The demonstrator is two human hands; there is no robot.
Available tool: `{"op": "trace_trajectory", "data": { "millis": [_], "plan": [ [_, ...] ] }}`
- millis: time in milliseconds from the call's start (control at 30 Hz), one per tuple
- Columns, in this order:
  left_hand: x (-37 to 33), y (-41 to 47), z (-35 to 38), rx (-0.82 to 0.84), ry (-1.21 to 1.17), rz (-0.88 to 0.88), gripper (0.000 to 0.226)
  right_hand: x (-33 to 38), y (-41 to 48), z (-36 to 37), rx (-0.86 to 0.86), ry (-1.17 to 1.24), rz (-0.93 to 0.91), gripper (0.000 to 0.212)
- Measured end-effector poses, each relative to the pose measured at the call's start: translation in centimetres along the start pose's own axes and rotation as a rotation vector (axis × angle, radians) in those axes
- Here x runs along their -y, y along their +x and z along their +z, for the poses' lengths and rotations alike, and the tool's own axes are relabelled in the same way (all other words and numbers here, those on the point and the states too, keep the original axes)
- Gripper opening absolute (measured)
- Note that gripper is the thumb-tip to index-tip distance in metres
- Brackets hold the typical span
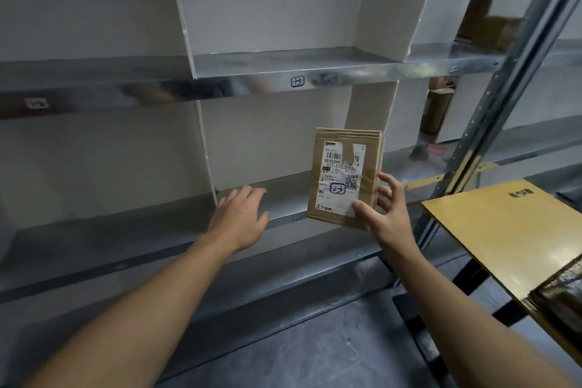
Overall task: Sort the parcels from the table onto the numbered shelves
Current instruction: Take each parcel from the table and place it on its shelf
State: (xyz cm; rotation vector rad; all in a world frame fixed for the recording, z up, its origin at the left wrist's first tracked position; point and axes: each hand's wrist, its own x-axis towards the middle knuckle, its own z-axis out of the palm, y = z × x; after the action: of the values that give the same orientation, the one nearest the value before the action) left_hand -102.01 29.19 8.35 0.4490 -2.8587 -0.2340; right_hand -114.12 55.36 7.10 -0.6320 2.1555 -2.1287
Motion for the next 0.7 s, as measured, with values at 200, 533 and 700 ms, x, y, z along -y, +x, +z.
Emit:
{"op": "trace_trajectory", "data": {
  "millis": [200,533,700],
  "plan": [
    [3.1,1.5,0.5,0.029,-0.002,-0.106,0.05,-2.4,3.5,4.9,0.104,0.029,0.028,0.07],
    [5.2,4.8,2.6,0.058,-0.014,-0.133,0.051,-4.9,7.8,9.0,0.152,0.075,0.078,0.068],
    [4.6,5.7,3.8,0.072,-0.036,-0.159,0.051,-6.1,10.3,8.3,0.187,0.061,0.098,0.069]
  ]
}}
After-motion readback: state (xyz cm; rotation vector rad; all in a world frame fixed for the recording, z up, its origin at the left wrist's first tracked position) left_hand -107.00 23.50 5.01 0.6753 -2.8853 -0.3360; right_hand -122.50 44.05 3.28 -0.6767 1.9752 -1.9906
